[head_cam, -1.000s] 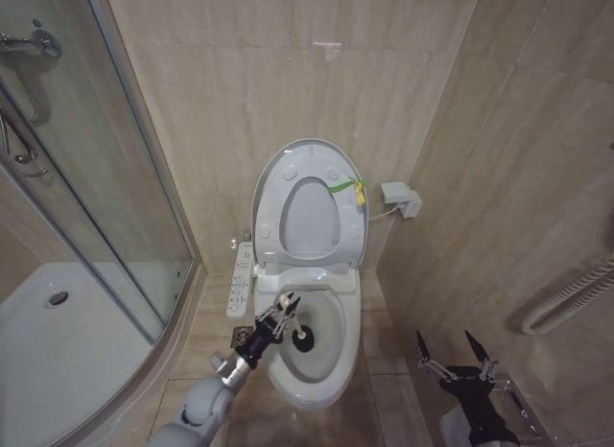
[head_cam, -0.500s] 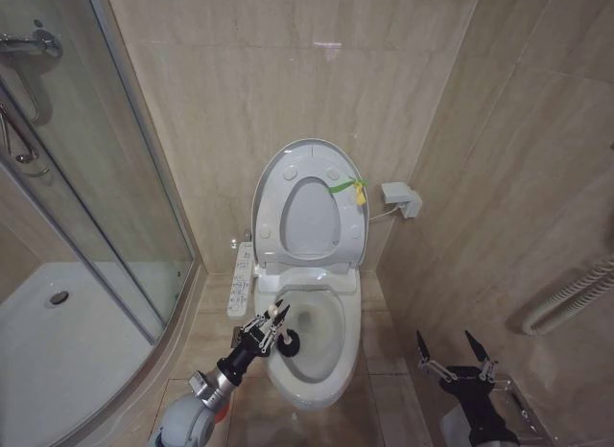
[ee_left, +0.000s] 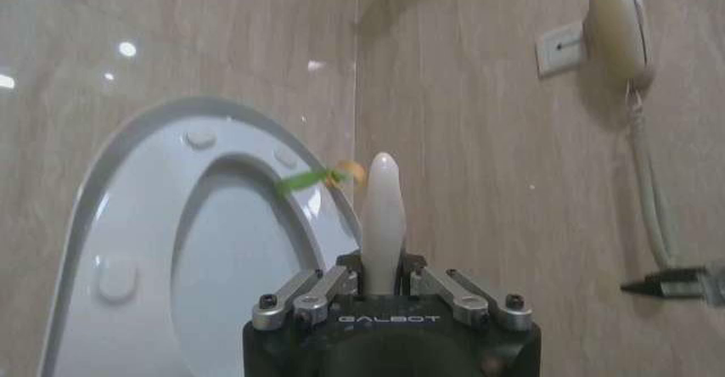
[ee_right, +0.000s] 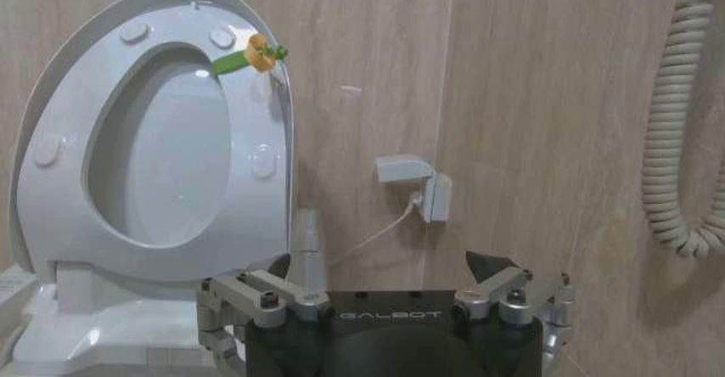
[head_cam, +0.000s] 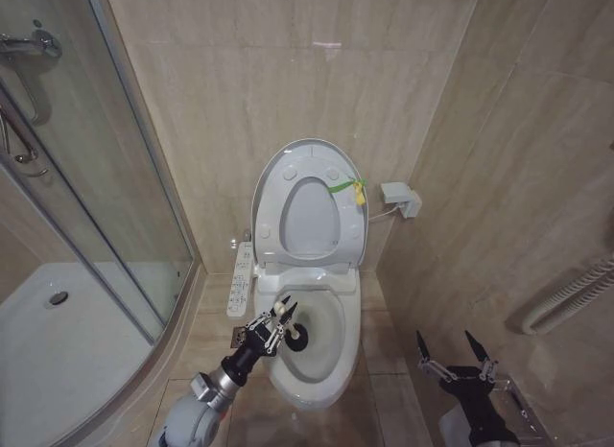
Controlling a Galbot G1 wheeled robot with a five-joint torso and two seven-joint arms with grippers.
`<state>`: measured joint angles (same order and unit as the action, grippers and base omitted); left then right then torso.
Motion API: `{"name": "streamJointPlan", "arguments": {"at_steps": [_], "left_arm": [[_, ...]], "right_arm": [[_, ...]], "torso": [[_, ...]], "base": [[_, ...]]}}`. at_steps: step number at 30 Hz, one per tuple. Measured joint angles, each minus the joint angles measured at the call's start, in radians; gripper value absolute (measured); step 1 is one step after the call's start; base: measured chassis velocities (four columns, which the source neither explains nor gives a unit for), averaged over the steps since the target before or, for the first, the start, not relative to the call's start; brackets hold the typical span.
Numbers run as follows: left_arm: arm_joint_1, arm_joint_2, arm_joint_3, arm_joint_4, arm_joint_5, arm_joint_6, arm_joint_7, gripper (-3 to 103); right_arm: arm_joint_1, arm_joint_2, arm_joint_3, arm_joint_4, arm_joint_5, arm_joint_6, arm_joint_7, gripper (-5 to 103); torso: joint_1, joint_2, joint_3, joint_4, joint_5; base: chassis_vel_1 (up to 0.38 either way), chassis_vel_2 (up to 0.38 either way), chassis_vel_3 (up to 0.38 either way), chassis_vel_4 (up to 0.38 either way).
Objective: Open the toilet lid, clean the toilet bowl with a toilet brush, close the toilet lid, and flush.
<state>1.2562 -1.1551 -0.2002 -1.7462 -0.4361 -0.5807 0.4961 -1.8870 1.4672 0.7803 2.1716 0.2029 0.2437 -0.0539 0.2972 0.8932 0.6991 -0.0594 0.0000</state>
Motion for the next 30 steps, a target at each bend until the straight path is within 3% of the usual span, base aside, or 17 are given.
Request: {"name": "streamJointPlan", "arguments": {"at_steps": [12,19,25,30], "left_arm": [[0.113,0.004,-0.155,-0.204,0.012,0.021,-0.036,20],[0.229,-0.038,-0.254,-0.325,0.024,0.081,-0.121,20],[0.320,-0.073,-0.316,-0.370,0.046,0.091,-0.160,20],[0.413,-0.110,-0.383,-0.446,0.112,0.098,-0.217,20]], "right_arm": [[0.000,0.000,0.000,0.000,0.000,0.000,0.000,100],[0.000,0.000,0.000,0.000,0.000,0.000,0.000,100],[0.000,0.000,0.000,0.000,0.000,0.000,0.000,100],[0.000,0.000,0.000,0.000,0.000,0.000,0.000,100]], "torso": [[0.000,0.000,0.000,0.0000,0.0000],[0.000,0.000,0.000,-0.0001,0.0000],[0.000,0.000,0.000,0.0000,0.0000],[0.000,0.000,0.000,-0.0001,0.0002]], "base": [[0.000,0.000,0.000,0.000],[0.000,0.000,0.000,0.000],[0.000,0.000,0.000,0.000],[0.000,0.000,0.000,0.000]]}}
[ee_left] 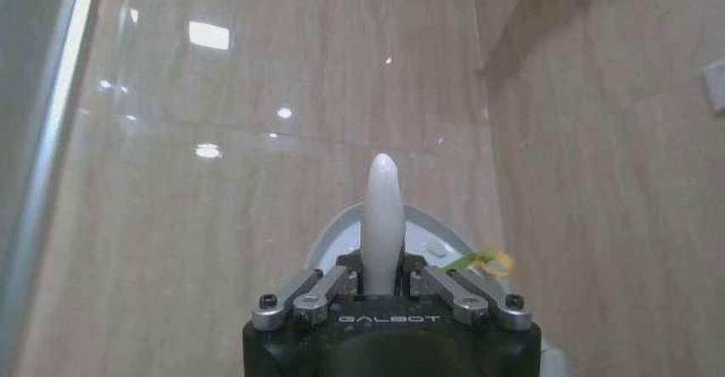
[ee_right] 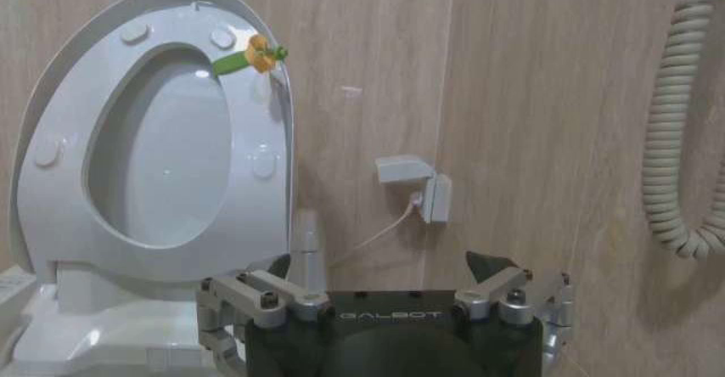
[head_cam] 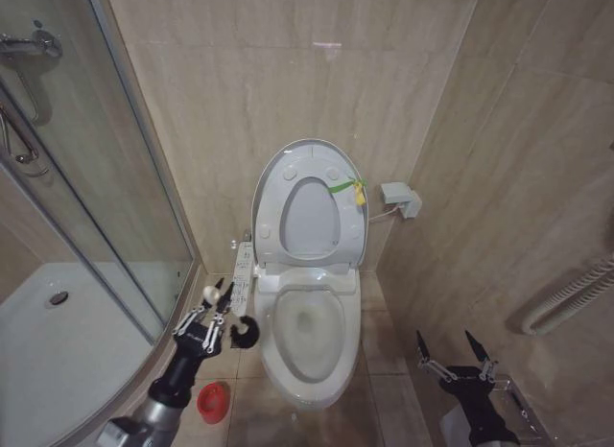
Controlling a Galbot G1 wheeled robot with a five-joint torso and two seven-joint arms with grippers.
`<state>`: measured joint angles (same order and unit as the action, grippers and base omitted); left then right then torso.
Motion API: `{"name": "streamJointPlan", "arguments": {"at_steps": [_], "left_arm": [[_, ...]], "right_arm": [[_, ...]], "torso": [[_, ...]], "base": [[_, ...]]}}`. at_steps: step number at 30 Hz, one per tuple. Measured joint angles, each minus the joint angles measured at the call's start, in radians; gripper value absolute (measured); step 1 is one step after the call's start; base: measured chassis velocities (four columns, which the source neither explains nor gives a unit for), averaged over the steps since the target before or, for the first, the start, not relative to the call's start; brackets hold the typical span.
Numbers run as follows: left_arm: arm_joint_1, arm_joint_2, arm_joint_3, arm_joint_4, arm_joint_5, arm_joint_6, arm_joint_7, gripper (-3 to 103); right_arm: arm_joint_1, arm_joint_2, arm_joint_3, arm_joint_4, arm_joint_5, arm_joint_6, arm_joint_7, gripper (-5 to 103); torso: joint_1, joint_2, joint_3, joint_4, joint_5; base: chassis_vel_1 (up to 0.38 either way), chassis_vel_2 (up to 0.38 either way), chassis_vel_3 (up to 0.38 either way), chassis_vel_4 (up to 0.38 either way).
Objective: Open the toilet lid, clean the toilet bowl with a toilet brush, close the toilet lid, and flush.
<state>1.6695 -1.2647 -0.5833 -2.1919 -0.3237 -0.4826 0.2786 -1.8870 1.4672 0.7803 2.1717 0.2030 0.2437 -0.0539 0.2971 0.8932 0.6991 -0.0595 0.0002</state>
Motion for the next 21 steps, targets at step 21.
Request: {"name": "streamJointPlan", "arguments": {"at_steps": [21], "left_arm": [[0.053,-0.139,-0.088,0.189,0.076,-0.097,-0.190,20]], "right_arm": [[0.000,0.000,0.000,0.000,0.000,0.000,0.000,100]], "torso": [[0.000,0.000,0.000,0.0000,-0.0003]], "base": [[0.000,0.000,0.000,0.000]]}}
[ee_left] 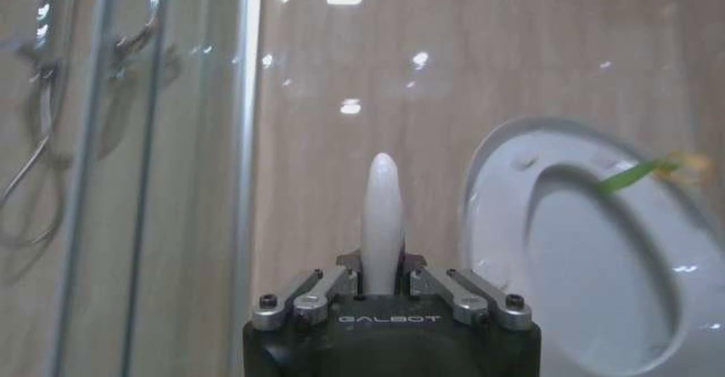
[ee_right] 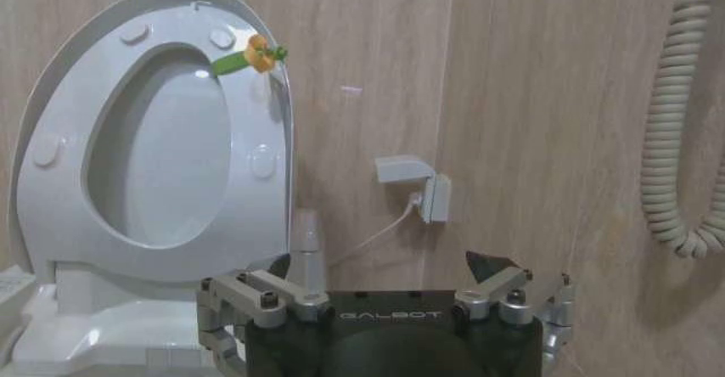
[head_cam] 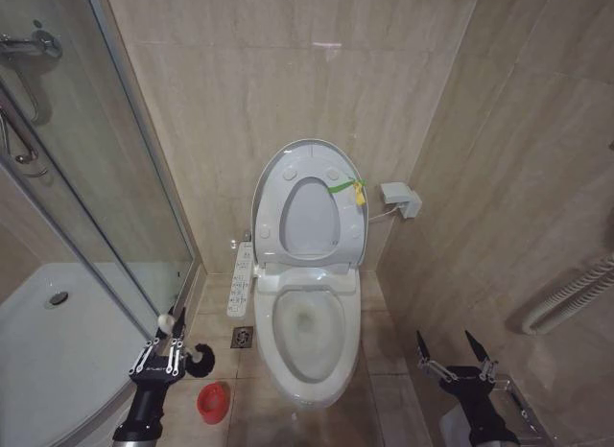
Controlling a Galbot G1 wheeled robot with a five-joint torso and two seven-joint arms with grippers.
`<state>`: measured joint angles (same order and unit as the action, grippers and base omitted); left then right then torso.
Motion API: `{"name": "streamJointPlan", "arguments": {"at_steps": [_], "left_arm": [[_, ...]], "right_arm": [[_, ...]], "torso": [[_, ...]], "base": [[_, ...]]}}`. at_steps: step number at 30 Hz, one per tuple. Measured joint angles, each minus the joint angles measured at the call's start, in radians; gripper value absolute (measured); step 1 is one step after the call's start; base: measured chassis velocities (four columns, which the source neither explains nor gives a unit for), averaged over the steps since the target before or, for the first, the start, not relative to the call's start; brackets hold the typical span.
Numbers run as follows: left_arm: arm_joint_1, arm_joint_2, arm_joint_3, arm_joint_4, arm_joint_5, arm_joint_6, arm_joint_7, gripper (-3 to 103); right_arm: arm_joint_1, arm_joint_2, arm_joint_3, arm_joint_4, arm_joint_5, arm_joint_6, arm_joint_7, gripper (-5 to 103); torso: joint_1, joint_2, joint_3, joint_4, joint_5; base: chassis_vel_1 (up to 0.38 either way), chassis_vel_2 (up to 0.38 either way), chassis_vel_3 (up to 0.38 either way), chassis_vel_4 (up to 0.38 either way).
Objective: Open the toilet lid, clean the toilet bowl with a toilet brush, close the toilet lid, and flush.
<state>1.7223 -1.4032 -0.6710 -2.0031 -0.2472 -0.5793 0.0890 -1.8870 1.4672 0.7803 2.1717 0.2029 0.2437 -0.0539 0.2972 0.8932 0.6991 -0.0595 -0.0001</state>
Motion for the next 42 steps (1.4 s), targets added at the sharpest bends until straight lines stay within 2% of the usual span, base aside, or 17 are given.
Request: {"name": "streamJointPlan", "arguments": {"at_steps": [5,8,10,13,14,16,17,19,24,31,35,42], "left_arm": [[-0.036,0.008,-0.007,0.103,-0.015,-0.042,-0.008,20],[-0.078,0.021,0.000,0.232,-0.043,-0.086,-0.005,20],[-0.093,0.023,0.002,0.268,-0.056,-0.100,0.000,20],[-0.123,0.030,0.009,0.337,-0.097,-0.133,0.022,20],[-0.149,0.037,0.017,0.391,-0.130,-0.172,0.046,20],[-0.180,0.046,0.021,0.451,-0.156,-0.205,0.071,20],[-0.180,0.046,0.021,0.451,-0.156,-0.205,0.071,20],[-0.218,0.058,0.030,0.527,-0.198,-0.236,0.107,20],[-0.264,0.071,0.054,0.638,-0.243,-0.242,0.129,20],[-0.319,0.079,0.074,0.767,-0.252,-0.242,0.148,20],[-0.375,0.084,0.077,0.883,-0.261,-0.242,0.228,20],[-0.423,0.097,0.096,0.968,-0.269,-0.242,0.286,20]], "right_arm": [[0.000,0.000,0.000,0.000,0.000,0.000,0.000,100],[0.000,0.000,0.000,0.000,0.000,0.000,0.000,100],[0.000,0.000,0.000,0.000,0.000,0.000,0.000,100],[0.000,0.000,0.000,0.000,0.000,0.000,0.000,100],[0.000,0.000,0.000,0.000,0.000,0.000,0.000,100],[0.000,0.000,0.000,0.000,0.000,0.000,0.000,100],[0.000,0.000,0.000,0.000,0.000,0.000,0.000,100],[0.000,0.000,0.000,0.000,0.000,0.000,0.000,100],[0.000,0.000,0.000,0.000,0.000,0.000,0.000,100],[0.000,0.000,0.000,0.000,0.000,0.000,0.000,100],[0.000,0.000,0.000,0.000,0.000,0.000,0.000,100],[0.000,0.000,0.000,0.000,0.000,0.000,0.000,100]], "torso": [[0.000,0.000,0.000,-0.0001,0.0000],[0.000,0.000,0.000,0.0000,0.0000],[0.000,0.000,0.000,0.0000,-0.0002],[0.000,0.000,0.000,0.0001,0.0000],[0.000,0.000,0.000,0.0001,-0.0002],[0.000,0.000,0.000,-0.0001,-0.0001],[0.000,0.000,0.000,-0.0001,-0.0001],[0.000,0.000,0.000,-0.0001,0.0000],[0.000,0.000,0.000,0.0000,-0.0001],[0.000,0.000,0.000,0.0000,0.0000],[0.000,0.000,0.000,0.0001,-0.0001],[0.000,0.000,0.000,0.0000,0.0000]], "base": [[0.000,0.000,0.000,0.000],[0.000,0.000,0.000,0.000],[0.000,0.000,0.000,0.000],[0.000,0.000,0.000,0.000],[0.000,0.000,0.000,0.000],[0.000,0.000,0.000,0.000],[0.000,0.000,0.000,0.000],[0.000,0.000,0.000,0.000],[0.000,0.000,0.000,0.000],[0.000,0.000,0.000,0.000],[0.000,0.000,0.000,0.000],[0.000,0.000,0.000,0.000]]}}
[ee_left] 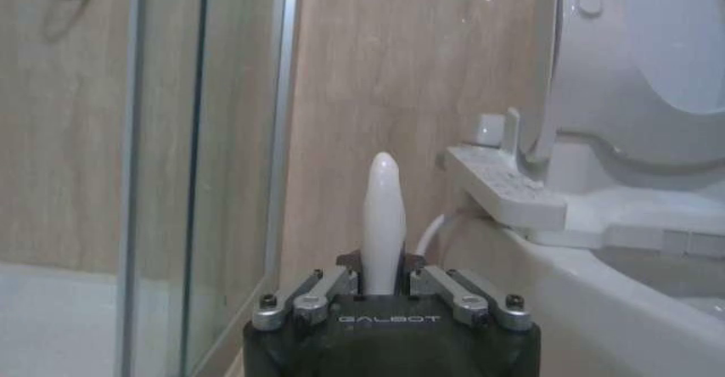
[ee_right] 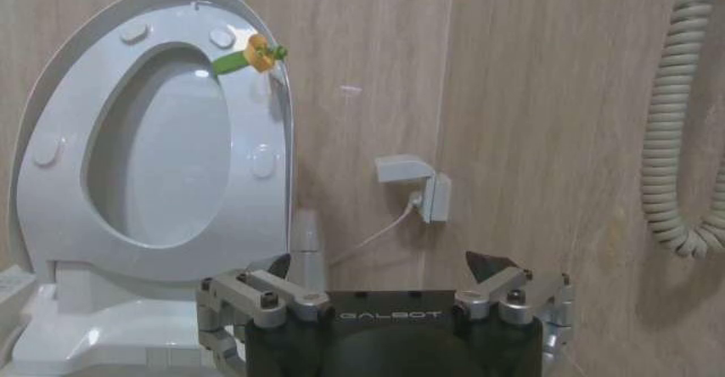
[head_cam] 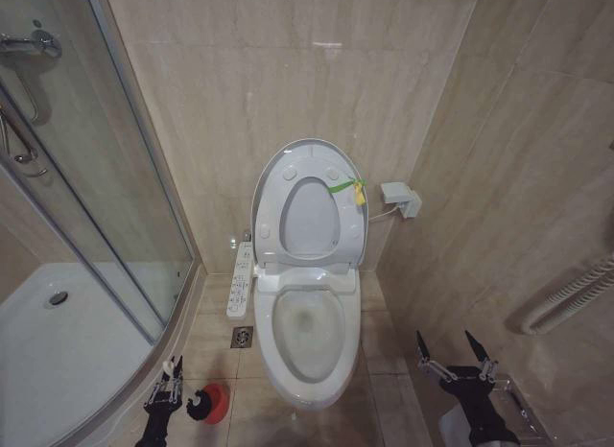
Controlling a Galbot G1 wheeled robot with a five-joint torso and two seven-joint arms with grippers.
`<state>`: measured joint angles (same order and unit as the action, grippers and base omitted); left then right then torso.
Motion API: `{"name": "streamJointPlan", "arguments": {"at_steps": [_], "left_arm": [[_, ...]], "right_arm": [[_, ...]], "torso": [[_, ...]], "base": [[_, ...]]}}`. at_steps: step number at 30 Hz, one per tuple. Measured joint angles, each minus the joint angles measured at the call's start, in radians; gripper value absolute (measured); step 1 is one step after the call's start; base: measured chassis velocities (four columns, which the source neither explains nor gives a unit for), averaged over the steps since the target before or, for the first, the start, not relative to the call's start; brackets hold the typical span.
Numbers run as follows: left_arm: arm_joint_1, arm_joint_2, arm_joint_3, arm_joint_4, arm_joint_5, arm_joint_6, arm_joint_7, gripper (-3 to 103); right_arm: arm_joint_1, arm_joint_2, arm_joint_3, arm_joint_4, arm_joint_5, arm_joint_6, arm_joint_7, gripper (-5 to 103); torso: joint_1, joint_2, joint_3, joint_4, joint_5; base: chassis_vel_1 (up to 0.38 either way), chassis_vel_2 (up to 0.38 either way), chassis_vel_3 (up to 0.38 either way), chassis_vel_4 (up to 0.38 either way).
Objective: Open the toilet lid, clean the toilet bowl with a toilet brush, close the toilet lid, and flush.
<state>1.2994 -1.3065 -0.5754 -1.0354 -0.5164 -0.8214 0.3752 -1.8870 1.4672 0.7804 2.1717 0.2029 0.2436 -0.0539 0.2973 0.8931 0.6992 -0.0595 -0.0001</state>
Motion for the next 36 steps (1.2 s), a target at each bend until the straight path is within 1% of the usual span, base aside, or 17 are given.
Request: {"name": "streamJointPlan", "arguments": {"at_steps": [5,20,24,29,31,36], "left_arm": [[-0.033,0.014,0.006,0.043,-0.008,-0.001,0.051,20],[-0.076,0.035,-0.003,0.108,0.002,-0.002,0.119,20],[-0.104,0.038,0.003,0.135,-0.010,-0.002,0.134,20],[-0.140,0.039,0.013,0.154,-0.025,-0.002,0.170,20],[-0.160,0.039,0.025,0.166,-0.038,-0.002,0.194,20],[-0.190,0.034,0.040,0.195,-0.041,-0.002,0.212,20]], "right_arm": [[0.000,0.000,0.000,0.000,0.000,0.000,0.000,100],[0.000,0.000,0.000,0.000,0.000,0.000,0.000,100],[0.000,0.000,0.000,0.000,0.000,0.000,0.000,100],[0.000,0.000,0.000,0.000,0.000,0.000,0.000,100],[0.000,0.000,0.000,0.000,0.000,0.000,0.000,100],[0.000,0.000,0.000,0.000,0.000,0.000,0.000,100]], "torso": [[0.000,0.000,0.000,0.0000,0.0000],[0.000,0.000,0.000,0.0001,0.0001],[0.000,0.000,0.000,0.0001,0.0001],[0.000,0.000,0.000,0.0000,0.0001],[0.000,0.000,0.000,0.0000,0.0001],[0.000,0.000,0.000,0.0000,0.0000]], "base": [[0.000,0.000,0.000,0.000],[0.000,0.000,0.000,0.000],[0.000,0.000,0.000,0.000],[0.000,0.000,0.000,0.000],[0.000,0.000,0.000,0.000],[0.000,0.000,0.000,0.000]]}}
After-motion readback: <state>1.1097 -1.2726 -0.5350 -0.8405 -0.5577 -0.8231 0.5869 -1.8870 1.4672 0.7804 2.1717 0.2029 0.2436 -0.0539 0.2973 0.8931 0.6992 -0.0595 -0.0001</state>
